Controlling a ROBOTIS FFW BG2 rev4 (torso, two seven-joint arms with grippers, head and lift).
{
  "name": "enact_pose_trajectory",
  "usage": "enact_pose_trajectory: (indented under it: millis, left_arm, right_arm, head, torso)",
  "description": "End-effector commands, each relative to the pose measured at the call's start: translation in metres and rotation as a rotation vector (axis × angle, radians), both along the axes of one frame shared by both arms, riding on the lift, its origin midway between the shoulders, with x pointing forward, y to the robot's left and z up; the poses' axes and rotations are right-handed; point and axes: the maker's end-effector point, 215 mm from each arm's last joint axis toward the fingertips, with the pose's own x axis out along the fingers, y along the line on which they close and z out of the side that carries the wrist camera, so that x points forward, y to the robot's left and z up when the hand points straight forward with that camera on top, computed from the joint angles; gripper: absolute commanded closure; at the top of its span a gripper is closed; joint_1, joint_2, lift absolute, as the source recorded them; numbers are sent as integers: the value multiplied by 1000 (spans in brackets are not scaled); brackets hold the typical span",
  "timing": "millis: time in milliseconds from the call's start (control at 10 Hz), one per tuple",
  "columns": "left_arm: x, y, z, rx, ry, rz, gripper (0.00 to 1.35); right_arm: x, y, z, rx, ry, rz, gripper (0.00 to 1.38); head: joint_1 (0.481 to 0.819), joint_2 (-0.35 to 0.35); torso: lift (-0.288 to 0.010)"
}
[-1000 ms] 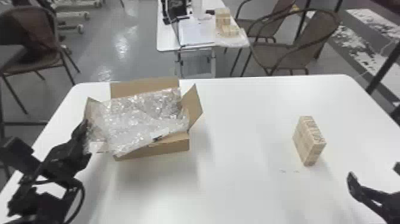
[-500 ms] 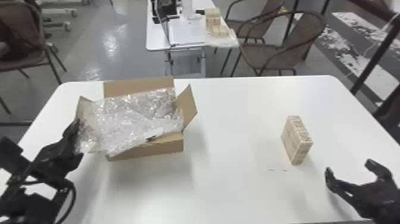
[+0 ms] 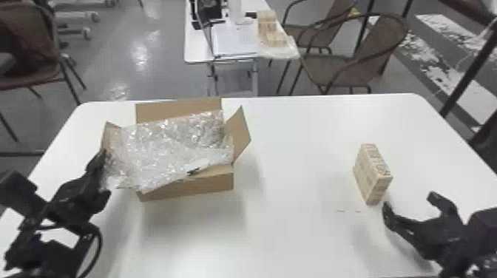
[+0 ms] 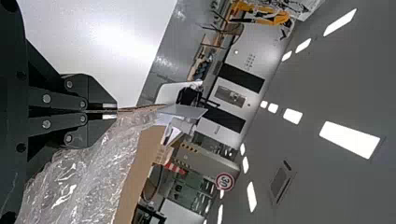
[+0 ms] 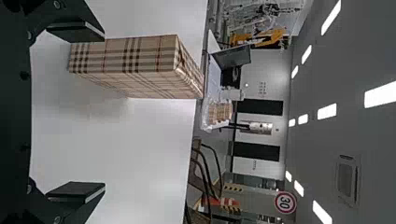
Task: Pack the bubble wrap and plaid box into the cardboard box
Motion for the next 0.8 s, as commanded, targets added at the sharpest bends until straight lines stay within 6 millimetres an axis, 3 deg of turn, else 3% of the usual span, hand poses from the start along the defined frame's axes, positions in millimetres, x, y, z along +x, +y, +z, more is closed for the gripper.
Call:
enact_pose_trajectory:
  millis: [0,300,500,700]
  left_arm:
    - [1,-1,0,-1,0,-1,1213]
    - [1,-3,-3,-6,3,-5,1211]
    - [1,-4,-2,-9,2,-6,1211]
    - [0,-3,-4,-9,6,-5,1211]
  right_arm:
    - [10,23,-7,44,6,31,163]
    - [30,43,-9,64,-3,55,163]
    - [40,43,-2,18,-18,17,162]
    - [50,59,-17,69,8,28,191]
  head:
    - [695,31]
    - [695,66]
    - [695,74]
    - [695,73]
  torso:
    - [-159]
    - [-159]
    - [-159]
    - [-159]
